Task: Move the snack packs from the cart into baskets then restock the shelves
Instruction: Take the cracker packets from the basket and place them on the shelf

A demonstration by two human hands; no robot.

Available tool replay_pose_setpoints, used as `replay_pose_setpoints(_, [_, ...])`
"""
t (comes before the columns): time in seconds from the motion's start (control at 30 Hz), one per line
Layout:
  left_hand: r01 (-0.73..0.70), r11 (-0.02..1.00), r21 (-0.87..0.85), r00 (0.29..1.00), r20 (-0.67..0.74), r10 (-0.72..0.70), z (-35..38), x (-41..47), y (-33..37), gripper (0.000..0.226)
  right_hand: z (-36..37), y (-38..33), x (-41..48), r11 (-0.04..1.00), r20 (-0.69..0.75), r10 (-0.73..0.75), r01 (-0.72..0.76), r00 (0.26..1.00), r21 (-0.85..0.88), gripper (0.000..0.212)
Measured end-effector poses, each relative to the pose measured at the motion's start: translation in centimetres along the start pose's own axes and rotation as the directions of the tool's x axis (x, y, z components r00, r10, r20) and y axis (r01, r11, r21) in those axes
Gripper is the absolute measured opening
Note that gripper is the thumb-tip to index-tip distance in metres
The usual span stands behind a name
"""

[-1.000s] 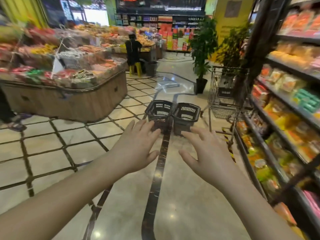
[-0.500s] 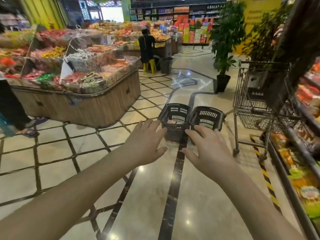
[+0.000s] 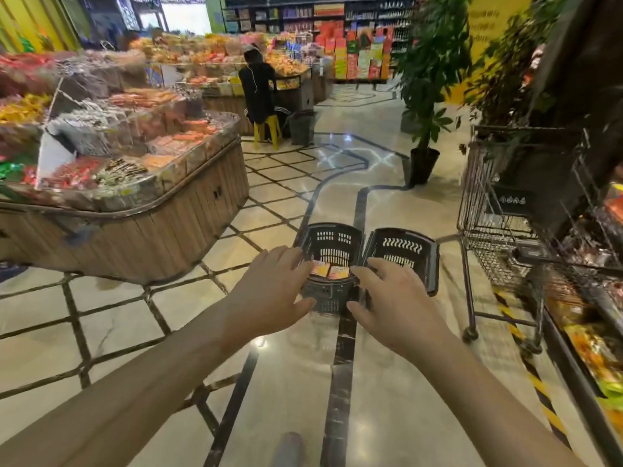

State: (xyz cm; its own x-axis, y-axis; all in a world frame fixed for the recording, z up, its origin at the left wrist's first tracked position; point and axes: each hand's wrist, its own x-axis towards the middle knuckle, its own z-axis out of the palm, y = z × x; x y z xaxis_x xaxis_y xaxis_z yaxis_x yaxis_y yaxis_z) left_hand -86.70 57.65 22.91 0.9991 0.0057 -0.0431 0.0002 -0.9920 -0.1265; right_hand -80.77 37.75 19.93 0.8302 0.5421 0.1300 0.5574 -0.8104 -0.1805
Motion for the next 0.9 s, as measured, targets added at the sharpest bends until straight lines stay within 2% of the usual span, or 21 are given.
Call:
replay_pose_setpoints(0.17, [-0.048,0.998,0.033,0.999,0.017,0.048,1.4,12.4,-8.6,0.068,2.8,0.0,15.0,1.0,0.024,-0.012,0.012,1.0,-0.017,0.061])
replay_pose_setpoints(0.37, [-0.123,0.991,0.057,0.99,0.081,0.118,1.2,26.0,-16.5,0.067,4.9,2.1,28.6,0.998,0.079,0.061,-0.059,0.995,-0.032,0.062])
replay_pose_setpoints(0.63, [-0.212,0.977,0.038,0.967,0.15,0.204,6.1,43.9,-20.4,0.067,11.3,8.9,43.3,0.995,0.171,0.096,-0.099,0.981,0.006,0.062])
replay_pose_setpoints(0.77, [-0.228,0.972,0.056,0.949,0.237,0.208,9.9,54.6,-21.2,0.067,16.2,13.9,52.2,0.994,0.207,0.089,-0.099,0.974,0.038,0.059])
replay_pose_setpoints(0.9, [-0.222,0.975,0.024,0.928,0.313,0.204,14.6,65.8,-21.4,0.069,21.1,20.7,60.8,0.993,0.303,0.087,-0.108,0.949,0.054,0.058])
